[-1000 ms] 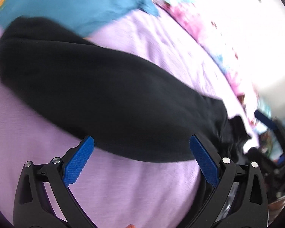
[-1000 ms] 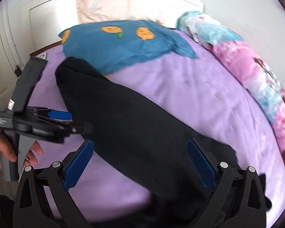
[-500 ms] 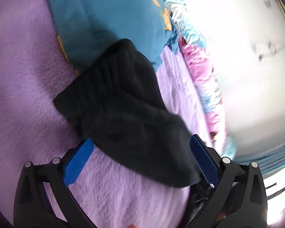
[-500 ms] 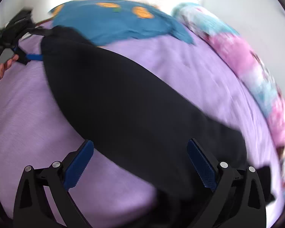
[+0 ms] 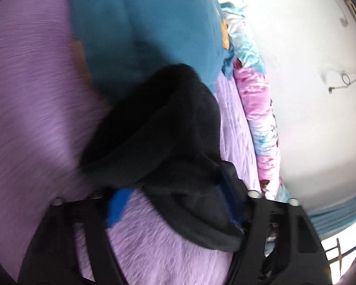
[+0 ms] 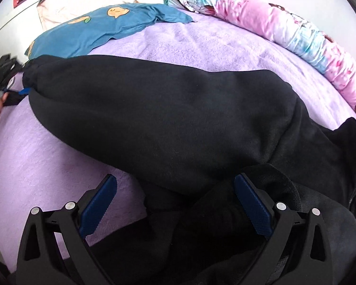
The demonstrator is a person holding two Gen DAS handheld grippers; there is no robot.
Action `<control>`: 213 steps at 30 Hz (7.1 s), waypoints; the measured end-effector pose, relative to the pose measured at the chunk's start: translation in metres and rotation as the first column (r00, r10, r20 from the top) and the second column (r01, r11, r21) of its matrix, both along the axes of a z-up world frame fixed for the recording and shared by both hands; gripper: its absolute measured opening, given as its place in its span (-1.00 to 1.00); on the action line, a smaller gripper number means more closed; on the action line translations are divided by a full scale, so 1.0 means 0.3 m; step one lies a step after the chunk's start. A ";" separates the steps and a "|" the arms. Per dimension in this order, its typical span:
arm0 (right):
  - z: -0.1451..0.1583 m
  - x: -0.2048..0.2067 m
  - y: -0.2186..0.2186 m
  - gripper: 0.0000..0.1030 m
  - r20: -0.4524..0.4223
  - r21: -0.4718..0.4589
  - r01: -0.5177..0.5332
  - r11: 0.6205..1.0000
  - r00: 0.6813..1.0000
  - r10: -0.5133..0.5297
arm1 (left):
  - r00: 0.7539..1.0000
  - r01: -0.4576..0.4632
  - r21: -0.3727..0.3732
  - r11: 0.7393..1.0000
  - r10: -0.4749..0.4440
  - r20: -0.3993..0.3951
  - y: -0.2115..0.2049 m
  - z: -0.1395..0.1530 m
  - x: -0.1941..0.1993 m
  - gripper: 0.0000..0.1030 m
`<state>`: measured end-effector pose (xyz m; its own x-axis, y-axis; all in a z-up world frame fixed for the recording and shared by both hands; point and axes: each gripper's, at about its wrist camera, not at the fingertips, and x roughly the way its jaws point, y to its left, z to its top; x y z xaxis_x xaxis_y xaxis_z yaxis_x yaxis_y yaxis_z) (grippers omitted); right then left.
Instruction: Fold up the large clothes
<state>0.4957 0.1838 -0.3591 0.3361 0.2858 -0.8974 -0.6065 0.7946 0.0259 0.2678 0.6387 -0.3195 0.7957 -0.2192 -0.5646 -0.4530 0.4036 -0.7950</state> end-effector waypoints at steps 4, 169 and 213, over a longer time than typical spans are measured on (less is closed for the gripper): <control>0.000 0.006 -0.010 0.90 -0.006 0.016 0.015 1.000 1.000 -0.014 | 0.998 -0.039 -0.040 0.998 0.041 0.045 0.026 0.015 -0.050 0.80; 0.314 -1.354 -1.343 0.88 -0.204 -0.163 0.648 0.744 0.716 -0.668 | 0.756 0.655 0.511 0.557 -0.479 -0.447 -1.344 0.059 -0.515 0.89; 0.255 -1.350 -1.320 -0.66 -0.383 -0.013 0.618 0.786 0.723 -0.575 | 0.720 0.693 0.357 0.626 -0.603 -0.343 -1.313 0.032 -0.487 -0.83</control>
<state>0.0908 -0.2124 -0.2827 0.1430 0.2347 -0.9615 0.0608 0.9676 0.2452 0.1218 0.2448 -0.3099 0.4218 -0.3374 -0.8416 -0.0458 0.9191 -0.3914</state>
